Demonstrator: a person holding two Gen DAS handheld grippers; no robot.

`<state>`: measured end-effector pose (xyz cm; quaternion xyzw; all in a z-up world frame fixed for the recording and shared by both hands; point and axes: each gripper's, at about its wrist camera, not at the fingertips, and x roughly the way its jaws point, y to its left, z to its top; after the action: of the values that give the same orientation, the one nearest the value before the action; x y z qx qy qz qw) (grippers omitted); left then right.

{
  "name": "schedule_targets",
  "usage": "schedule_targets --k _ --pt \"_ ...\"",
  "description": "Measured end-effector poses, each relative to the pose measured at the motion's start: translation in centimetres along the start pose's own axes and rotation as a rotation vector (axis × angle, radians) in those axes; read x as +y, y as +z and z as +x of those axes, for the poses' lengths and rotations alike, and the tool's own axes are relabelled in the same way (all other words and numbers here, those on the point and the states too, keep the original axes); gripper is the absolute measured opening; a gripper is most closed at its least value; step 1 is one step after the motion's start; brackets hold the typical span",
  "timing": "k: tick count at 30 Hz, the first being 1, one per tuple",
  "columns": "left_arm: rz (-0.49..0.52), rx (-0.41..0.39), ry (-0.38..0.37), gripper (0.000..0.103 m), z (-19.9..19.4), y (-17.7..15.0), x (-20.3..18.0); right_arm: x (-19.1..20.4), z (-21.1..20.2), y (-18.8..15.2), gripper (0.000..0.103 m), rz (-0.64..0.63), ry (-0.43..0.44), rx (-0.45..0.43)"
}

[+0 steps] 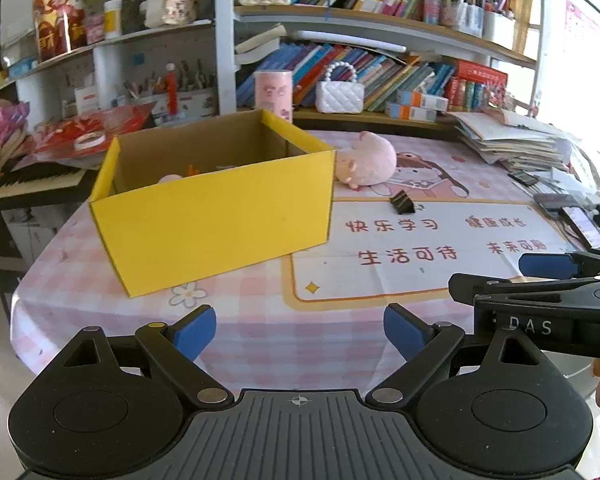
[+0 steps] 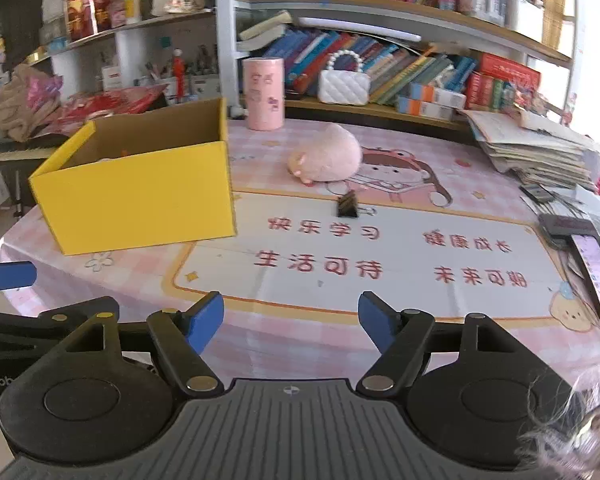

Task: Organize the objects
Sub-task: 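Withdraw both tools from the box and move toward the pig and binder clip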

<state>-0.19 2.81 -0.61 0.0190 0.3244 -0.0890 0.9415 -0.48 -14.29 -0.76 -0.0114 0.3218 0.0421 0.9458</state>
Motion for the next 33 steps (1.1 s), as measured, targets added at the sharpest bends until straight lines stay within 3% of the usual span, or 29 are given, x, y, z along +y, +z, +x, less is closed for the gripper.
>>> schedule_targets --k 20,33 --pt "0.033 0.040 -0.087 0.093 4.6 2.5 -5.3 -6.1 1.9 0.6 0.083 0.037 -0.103 0.041" --pt "0.041 0.078 -0.110 0.093 9.4 4.9 -9.6 -11.9 5.2 2.4 0.084 0.056 -0.132 0.076"
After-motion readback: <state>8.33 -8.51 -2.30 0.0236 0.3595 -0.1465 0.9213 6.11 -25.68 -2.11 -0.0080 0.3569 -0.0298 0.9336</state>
